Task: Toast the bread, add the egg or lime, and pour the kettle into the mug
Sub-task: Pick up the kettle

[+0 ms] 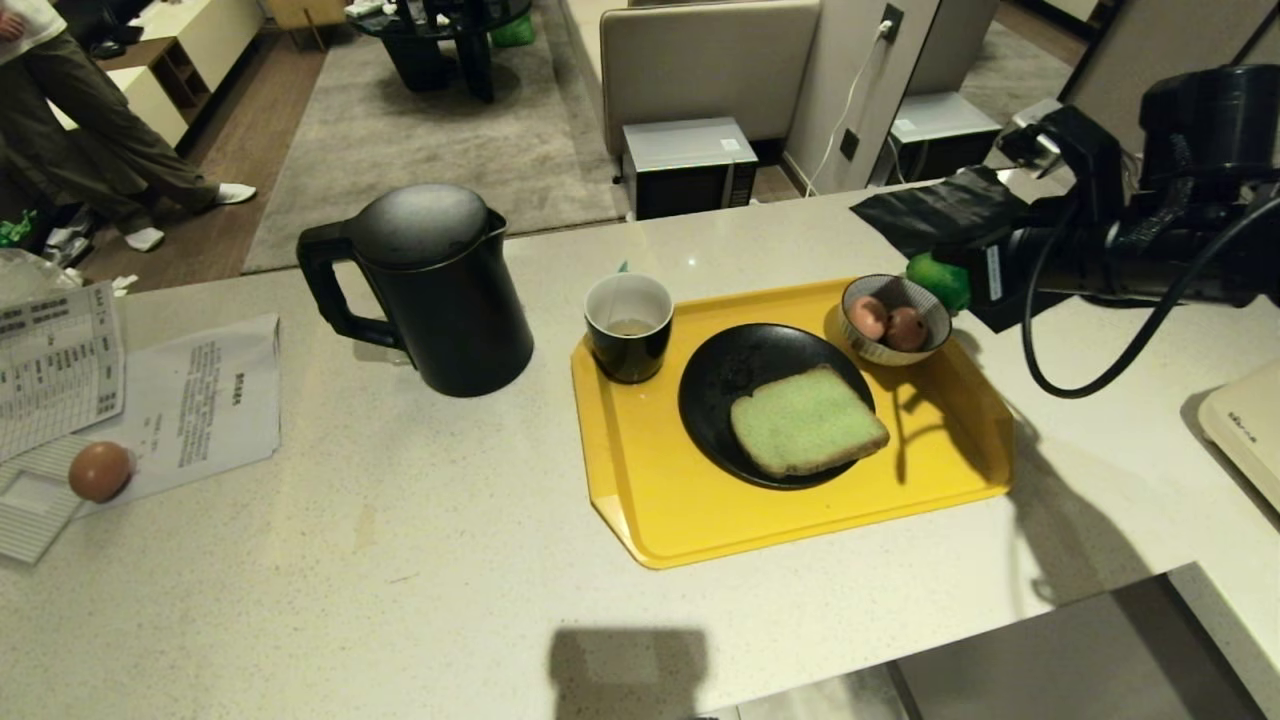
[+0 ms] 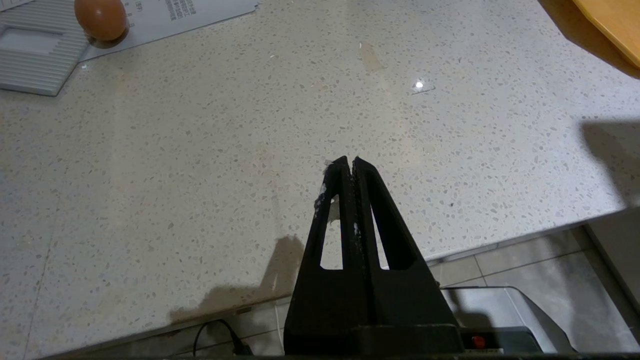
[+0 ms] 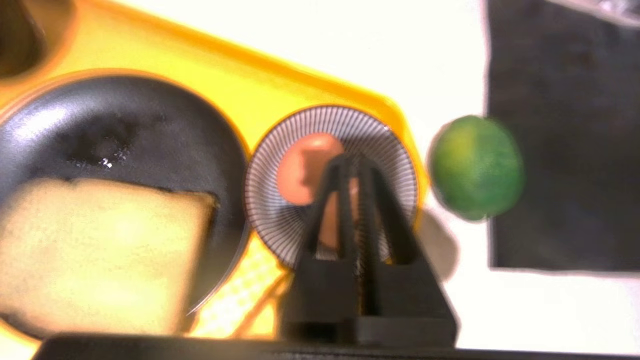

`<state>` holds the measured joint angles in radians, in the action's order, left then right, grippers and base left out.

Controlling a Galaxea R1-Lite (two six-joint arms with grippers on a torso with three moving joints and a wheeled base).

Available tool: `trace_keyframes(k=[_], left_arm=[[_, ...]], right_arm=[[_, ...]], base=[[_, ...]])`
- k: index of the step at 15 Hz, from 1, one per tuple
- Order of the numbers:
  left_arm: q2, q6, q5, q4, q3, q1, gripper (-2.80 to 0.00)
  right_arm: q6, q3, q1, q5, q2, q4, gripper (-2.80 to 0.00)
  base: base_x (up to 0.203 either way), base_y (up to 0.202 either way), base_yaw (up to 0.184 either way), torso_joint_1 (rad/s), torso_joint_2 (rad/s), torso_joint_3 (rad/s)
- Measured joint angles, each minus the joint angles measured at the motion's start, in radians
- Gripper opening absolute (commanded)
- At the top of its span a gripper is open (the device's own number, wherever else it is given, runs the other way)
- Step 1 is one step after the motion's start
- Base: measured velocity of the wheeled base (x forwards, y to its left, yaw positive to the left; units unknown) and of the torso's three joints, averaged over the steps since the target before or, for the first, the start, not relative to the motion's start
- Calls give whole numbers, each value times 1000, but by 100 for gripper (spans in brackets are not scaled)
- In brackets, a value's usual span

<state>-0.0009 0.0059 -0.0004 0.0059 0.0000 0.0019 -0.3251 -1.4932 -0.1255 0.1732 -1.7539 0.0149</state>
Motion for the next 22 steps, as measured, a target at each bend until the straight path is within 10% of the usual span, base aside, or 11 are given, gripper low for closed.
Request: trace_keyframes(k=[8, 22], left_arm=[[0, 0, 0, 0, 0, 0, -280], [0, 0, 0, 0, 0, 0, -280]], right_arm=[[145, 244, 0, -132, 378, 0, -280], [317, 1089, -1, -371, 1374, 1, -280]], base=[[0, 0, 0, 0, 0, 0], [0, 0, 0, 0, 0, 0]])
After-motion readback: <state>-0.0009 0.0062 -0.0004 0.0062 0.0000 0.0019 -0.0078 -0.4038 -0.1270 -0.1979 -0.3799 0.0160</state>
